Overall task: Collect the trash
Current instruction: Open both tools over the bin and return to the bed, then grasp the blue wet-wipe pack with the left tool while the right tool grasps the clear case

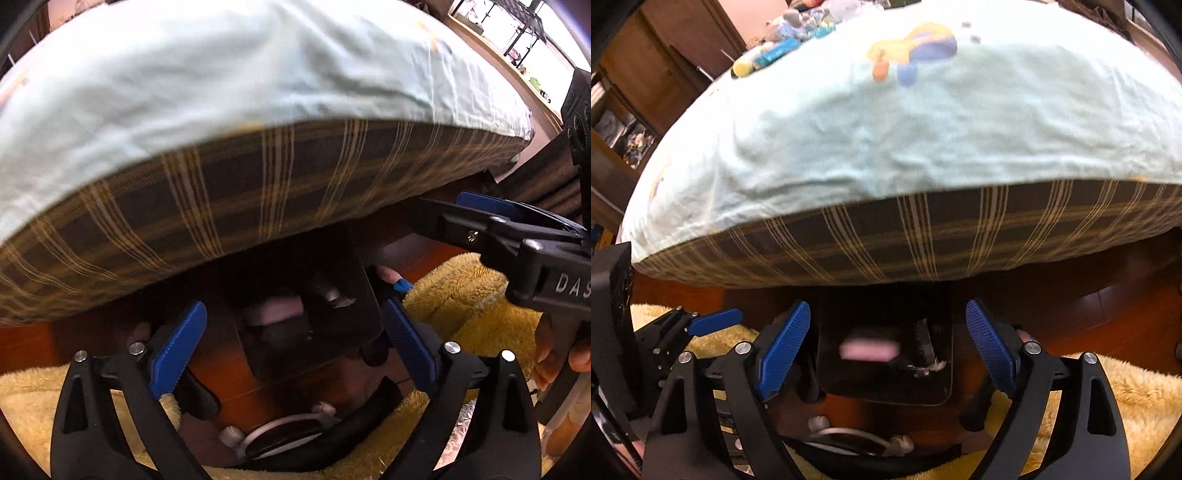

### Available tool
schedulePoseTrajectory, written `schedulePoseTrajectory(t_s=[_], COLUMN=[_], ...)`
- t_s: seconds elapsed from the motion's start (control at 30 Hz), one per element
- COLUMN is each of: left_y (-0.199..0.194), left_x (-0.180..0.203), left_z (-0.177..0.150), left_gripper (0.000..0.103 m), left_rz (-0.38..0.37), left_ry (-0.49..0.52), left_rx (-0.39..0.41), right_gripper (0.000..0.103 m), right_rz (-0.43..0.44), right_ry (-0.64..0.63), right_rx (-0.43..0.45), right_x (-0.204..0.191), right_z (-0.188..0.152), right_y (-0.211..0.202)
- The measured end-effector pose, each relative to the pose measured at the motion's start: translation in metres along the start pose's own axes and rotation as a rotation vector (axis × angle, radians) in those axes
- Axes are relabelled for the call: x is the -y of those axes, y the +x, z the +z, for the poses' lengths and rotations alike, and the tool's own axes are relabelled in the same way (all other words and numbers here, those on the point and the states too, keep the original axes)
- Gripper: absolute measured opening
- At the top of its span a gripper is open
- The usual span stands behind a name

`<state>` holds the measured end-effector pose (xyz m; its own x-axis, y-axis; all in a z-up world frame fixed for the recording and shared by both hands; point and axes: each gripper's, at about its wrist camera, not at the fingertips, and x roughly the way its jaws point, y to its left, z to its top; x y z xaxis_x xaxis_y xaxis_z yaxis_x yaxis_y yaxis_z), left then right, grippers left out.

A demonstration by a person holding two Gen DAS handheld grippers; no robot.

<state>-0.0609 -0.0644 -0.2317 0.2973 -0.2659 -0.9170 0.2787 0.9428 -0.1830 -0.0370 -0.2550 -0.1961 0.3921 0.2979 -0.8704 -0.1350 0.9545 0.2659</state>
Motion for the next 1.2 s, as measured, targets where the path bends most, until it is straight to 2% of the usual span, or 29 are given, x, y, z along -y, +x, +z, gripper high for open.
schedulePoseTrajectory(t_s=[0.3,0.53,0.77,0.93,1.2], left_y=[-0.067,-0.098,-0.098,-0.076,-0.055], left_x=[-0.013,-0.032,-0.055,-0.069,-0.075], left_z=[0.022,0.060,0.106,0.136,0.181], left_gripper=[0.094,0.094,0.094,0.090,0.088], left_rz=[0.068,0.119,0.111,0.096,0.085], left_ry=[0.040,0.027,-0.011,-0.050,-0.053], left_rx=[0.172,0.268,0.287,0.253,0.255], right_gripper=[0.087,0.087,0.086,0.071,0.068], right_rz=[-0.038,-0.045,-0.061,-0.035,-0.052], right_ry=[-0.060,-0.089,-0.078,-0.070,-0.104], right_rx=[0.237,0.322,0.337,0.308,0.275], right_x=[-0.003,-0.008,-0.010,-0.010,-0.018], right_z=[0.038,0.082,0.125,0.153,0.188], right_y=[-0.061,-0.068,-0.045,-0.014,0.017])
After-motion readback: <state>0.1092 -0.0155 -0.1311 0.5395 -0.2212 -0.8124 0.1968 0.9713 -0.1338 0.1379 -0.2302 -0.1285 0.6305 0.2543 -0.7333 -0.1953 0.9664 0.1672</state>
